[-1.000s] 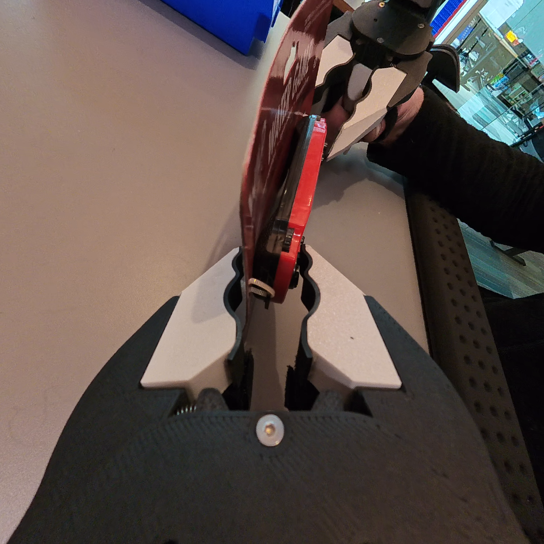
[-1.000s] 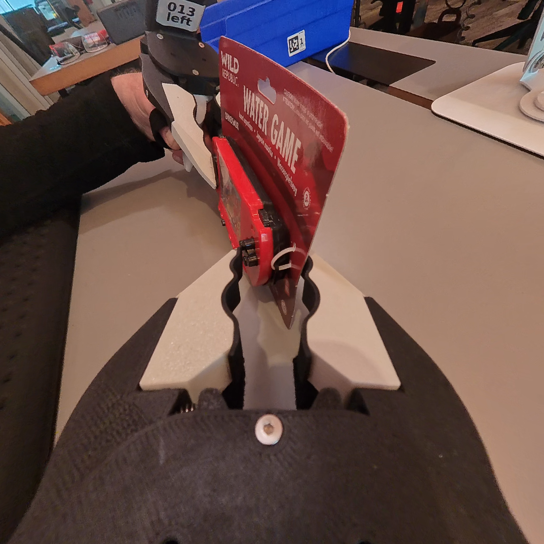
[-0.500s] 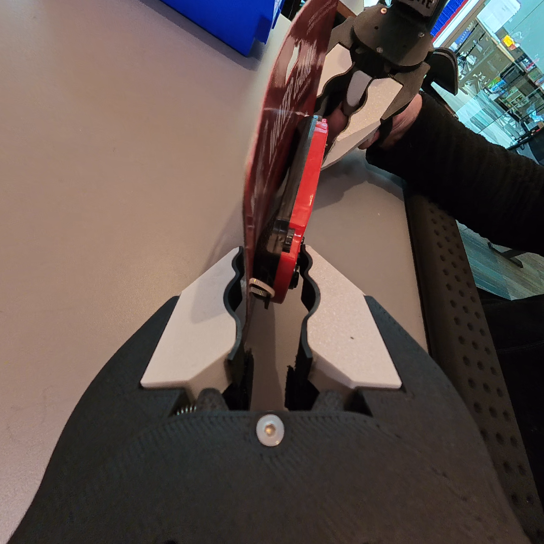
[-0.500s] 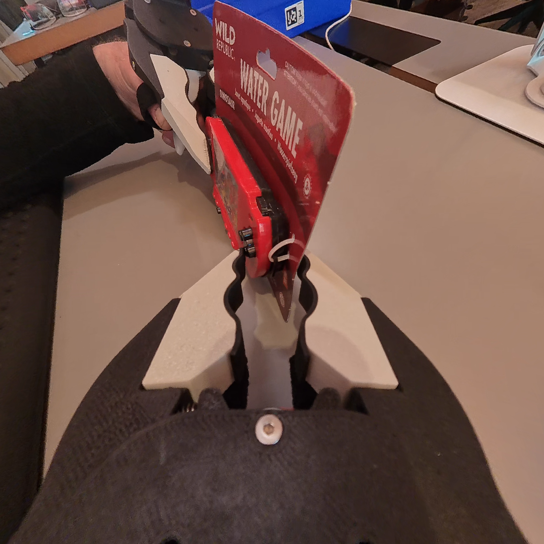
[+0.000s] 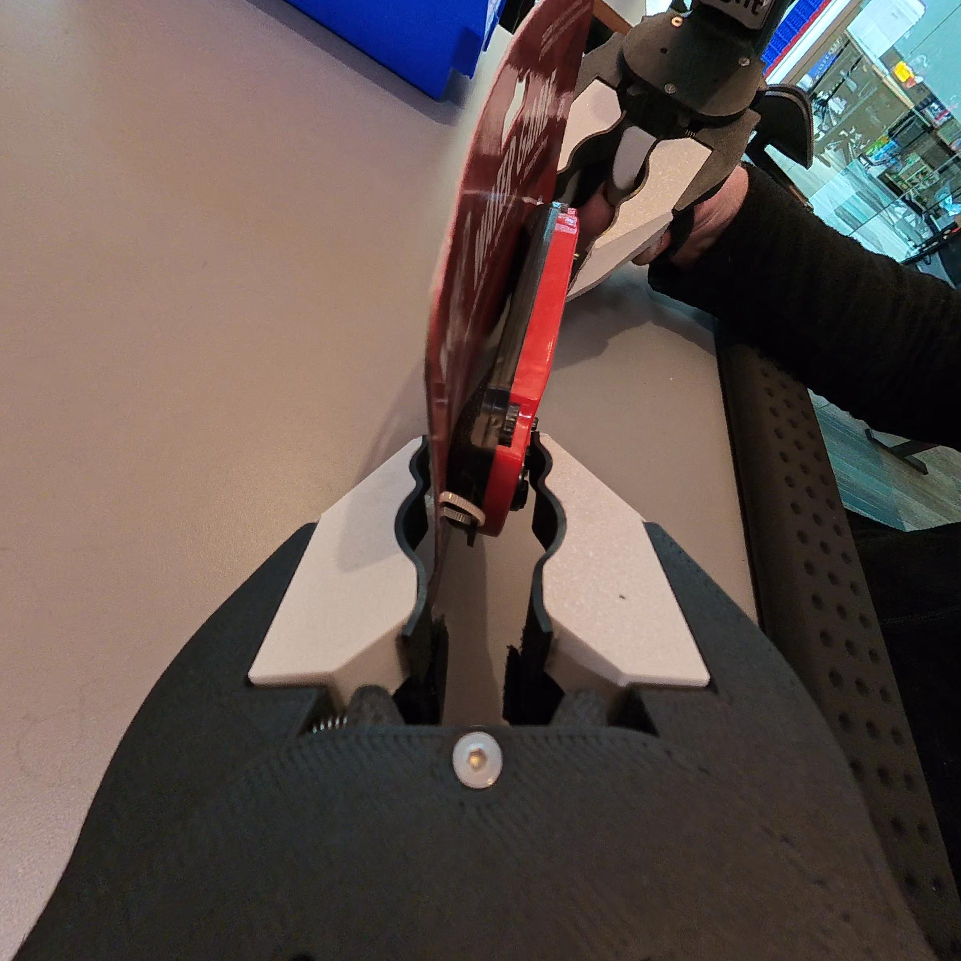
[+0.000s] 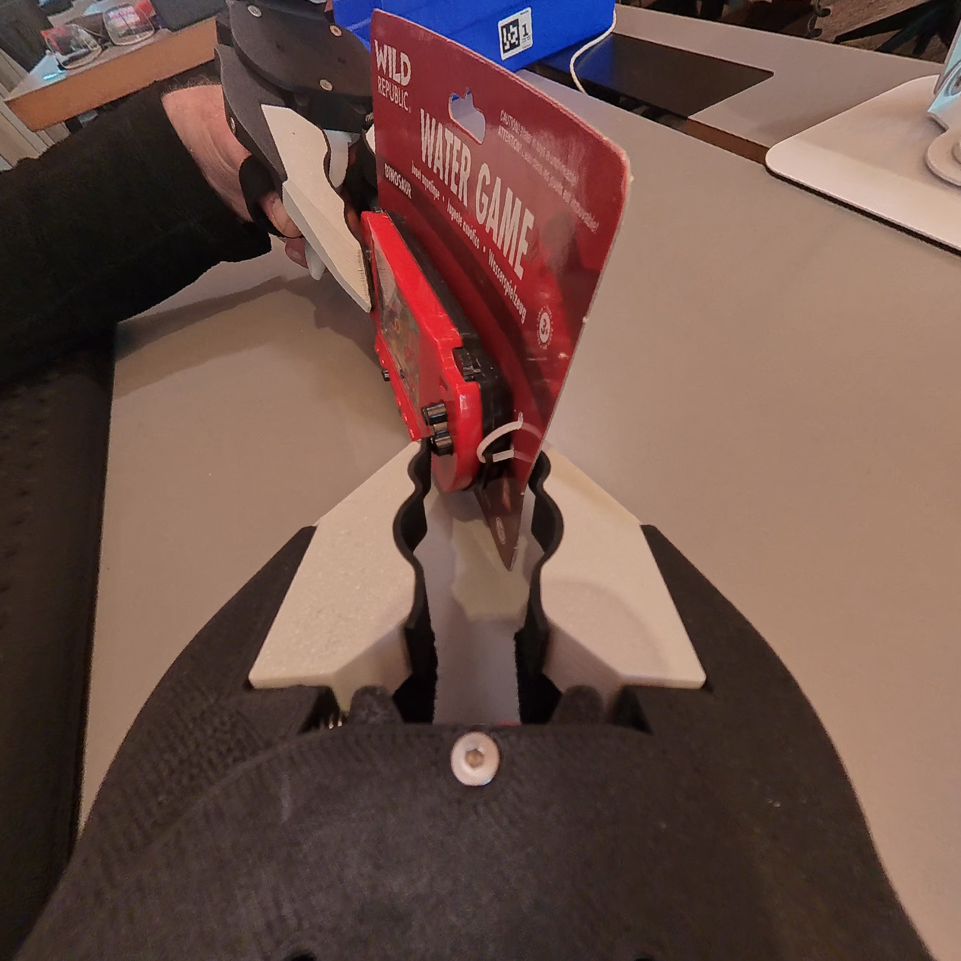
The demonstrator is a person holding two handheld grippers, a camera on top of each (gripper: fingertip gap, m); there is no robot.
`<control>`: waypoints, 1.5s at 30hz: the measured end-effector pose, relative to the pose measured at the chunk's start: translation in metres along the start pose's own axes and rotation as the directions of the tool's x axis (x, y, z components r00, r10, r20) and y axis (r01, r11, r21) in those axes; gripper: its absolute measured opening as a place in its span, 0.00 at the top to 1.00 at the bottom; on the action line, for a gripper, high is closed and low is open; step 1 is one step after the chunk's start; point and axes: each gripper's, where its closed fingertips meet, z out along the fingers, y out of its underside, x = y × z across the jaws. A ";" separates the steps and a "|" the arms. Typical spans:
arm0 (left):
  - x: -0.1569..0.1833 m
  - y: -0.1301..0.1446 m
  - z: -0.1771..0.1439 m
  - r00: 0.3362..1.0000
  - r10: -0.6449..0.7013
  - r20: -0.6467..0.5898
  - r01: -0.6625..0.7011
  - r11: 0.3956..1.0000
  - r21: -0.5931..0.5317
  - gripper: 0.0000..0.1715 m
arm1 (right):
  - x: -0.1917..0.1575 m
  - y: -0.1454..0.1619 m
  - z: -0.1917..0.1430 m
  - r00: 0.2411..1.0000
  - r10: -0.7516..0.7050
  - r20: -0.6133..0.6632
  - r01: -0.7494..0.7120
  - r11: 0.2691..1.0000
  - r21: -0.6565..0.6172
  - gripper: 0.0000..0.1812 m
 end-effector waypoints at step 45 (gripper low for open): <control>0.000 0.000 0.000 1.000 -0.008 0.001 0.008 1.000 0.006 0.79 | -0.001 -0.001 0.000 1.000 0.014 0.007 -0.014 1.000 0.010 0.80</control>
